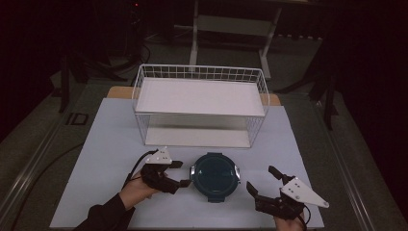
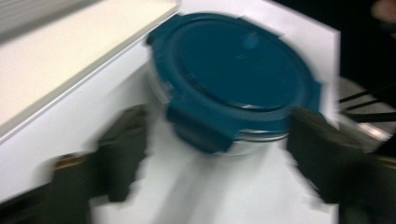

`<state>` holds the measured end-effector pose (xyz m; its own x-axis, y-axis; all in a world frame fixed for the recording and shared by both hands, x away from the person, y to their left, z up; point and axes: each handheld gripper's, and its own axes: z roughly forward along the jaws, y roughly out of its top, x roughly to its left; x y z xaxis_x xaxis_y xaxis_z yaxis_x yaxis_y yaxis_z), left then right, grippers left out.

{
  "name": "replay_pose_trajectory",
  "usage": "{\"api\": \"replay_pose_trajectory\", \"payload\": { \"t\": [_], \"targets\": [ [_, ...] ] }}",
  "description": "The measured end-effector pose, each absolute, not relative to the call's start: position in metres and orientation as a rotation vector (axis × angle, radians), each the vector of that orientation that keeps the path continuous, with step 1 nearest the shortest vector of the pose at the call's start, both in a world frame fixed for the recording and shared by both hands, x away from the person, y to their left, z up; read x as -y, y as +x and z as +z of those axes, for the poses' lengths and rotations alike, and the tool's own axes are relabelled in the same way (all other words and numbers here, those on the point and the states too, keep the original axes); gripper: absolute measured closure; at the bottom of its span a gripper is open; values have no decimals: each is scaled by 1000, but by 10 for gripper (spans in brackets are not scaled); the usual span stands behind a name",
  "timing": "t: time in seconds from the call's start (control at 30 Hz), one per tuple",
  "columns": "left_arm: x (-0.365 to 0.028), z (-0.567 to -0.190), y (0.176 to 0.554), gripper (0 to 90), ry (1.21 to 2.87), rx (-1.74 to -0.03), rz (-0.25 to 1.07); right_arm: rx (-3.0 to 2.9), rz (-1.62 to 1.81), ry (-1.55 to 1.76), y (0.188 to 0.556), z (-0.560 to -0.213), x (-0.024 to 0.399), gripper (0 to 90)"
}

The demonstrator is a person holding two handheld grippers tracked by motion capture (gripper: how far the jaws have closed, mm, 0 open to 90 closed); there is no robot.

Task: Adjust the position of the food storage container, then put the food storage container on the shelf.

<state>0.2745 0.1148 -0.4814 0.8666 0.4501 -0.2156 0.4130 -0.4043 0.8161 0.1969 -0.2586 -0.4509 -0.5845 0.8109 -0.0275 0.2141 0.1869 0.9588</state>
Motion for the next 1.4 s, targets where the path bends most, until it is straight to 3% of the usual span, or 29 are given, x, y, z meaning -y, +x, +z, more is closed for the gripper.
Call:
{"api": "replay_pose_trajectory", "payload": {
  "t": [0.1, 0.3, 0.57, 0.73, 0.8, 0.97, 1.0, 1.33, 1.4],
  "targets": [
    [-114, -467, 268, 15, 1981, -609, 17, -1889, 1422, 954, 195, -446, 257, 110],
    [-111, -441, 264, 9, 1939, -625, 2, -1858, 1442, 923, 193, -435, 255, 110],
    [-106, -437, 272, 9, 1937, -724, -30, -1902, 1452, 899, 200, -428, 249, 145],
    [-102, -450, 286, 9, 1927, -808, -94, -1928, 1498, 905, 207, -427, 250, 152],
    [-103, -458, 291, 9, 1916, -836, -118, -1979, 1505, 934, 209, -427, 250, 224],
    [-104, -469, 297, 9, 1898, -875, -166, -1984, 1498, 898, 208, -431, 248, 188],
    [-103, -478, 302, 10, 1906, -921, -206, -1967, 1494, 893, 207, -432, 249, 131],
    [-99, -500, 311, 15, 1913, -1077, -277, -1949, 1383, 925, 205, -435, 243, 103],
    [-100, -503, 313, 42, 1892, -1112, -340, -1966, 1367, 902, 203, -435, 240, 95]
  ]
}}
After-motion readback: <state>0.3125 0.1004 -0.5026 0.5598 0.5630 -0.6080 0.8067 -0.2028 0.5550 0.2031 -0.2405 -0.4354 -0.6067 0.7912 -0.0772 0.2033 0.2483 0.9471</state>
